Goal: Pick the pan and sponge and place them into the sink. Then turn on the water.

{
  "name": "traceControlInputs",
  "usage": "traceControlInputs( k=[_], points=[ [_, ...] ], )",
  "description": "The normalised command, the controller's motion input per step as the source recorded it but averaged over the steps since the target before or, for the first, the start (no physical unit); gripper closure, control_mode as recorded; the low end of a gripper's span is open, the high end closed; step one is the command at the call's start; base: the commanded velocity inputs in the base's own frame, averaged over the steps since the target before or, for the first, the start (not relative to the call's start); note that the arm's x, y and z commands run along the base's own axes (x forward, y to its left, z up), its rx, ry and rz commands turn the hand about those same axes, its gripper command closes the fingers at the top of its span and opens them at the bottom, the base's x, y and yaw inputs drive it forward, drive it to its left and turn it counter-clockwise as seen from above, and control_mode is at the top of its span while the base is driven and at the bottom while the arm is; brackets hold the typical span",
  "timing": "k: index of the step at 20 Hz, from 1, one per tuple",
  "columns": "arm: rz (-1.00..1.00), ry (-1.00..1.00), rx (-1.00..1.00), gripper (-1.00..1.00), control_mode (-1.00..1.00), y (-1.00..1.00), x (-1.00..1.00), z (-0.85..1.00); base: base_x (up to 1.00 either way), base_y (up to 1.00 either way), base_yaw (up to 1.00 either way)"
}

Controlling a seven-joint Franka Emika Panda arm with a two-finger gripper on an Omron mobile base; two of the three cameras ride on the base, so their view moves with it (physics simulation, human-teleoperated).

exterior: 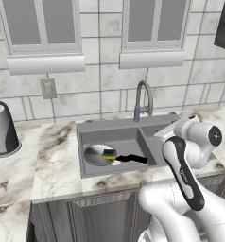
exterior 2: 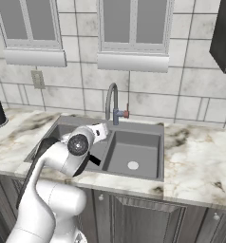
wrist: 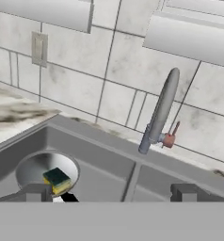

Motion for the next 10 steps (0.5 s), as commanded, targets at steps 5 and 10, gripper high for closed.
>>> traceControlInputs(
  k=[5, 10],
  points=[
    [0.00, -0.13, 0.00, -1.00, -1.00, -0.26, -0.10, 0.00, 0.00, 0.00, 0.00],
    [0.00, -0.08, 0.00, -1.00, -1.00, -0.29, 0.00, -0.01, 0.00, 0.00, 0.00]
  ],
)
